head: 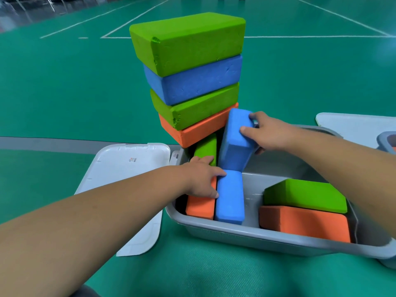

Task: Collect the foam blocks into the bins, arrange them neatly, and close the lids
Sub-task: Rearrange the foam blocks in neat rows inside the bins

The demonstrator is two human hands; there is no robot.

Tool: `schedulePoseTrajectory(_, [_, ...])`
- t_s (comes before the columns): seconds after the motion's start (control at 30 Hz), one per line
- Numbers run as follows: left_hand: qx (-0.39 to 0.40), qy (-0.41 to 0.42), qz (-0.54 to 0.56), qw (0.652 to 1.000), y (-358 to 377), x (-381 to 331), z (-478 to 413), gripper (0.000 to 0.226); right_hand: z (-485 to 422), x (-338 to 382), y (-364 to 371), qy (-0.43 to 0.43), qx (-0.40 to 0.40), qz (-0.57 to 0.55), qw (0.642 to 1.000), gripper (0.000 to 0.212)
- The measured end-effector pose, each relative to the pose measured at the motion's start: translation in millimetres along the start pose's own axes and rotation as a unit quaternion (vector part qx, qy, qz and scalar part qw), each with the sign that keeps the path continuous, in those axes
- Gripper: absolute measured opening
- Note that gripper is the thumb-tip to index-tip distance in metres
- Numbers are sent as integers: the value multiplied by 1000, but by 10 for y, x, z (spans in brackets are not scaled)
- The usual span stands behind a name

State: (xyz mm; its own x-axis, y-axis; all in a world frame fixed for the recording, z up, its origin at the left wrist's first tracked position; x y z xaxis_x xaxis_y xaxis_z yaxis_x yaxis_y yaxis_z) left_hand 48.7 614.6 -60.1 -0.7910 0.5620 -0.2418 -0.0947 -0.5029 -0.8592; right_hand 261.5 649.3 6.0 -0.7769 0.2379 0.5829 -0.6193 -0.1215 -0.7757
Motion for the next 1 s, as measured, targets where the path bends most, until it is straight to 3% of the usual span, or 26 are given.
schedulePoseTrajectory(0.2, [0, 5, 11, 1000, 3, 28, 2, 80, -80, -111, 255, -39, 7, 72, 997, 83])
schedulePoseTrajectory(0.37, [7, 12, 0, 1000, -1, -10, 2, 81, -65, -195, 307, -5, 44, 172, 984, 81])
schedulePoseTrajectory(0.7, [7, 14, 2, 1000, -37, -4, -13, 84, -127, -321, 486, 16, 77, 157, 984, 80])
schedulePoseTrajectory(1.0, [52, 21, -69, 996, -128, -39, -26, 89, -232, -373, 775, 36, 125, 141, 981, 78])
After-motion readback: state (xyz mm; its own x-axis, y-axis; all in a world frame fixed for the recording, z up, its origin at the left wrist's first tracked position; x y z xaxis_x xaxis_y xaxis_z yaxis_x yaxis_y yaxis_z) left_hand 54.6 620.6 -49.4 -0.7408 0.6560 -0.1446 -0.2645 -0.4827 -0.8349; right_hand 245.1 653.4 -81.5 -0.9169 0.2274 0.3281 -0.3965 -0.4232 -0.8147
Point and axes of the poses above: each hand's wrist, its own z-axis away from the middle knuckle, its own y-axis out of the palm, x = y × z, the point moved 4 cm from there along -z, towards the middle knuckle, and after that the axes turned 6 degrees about y, right-handed, at the moved point
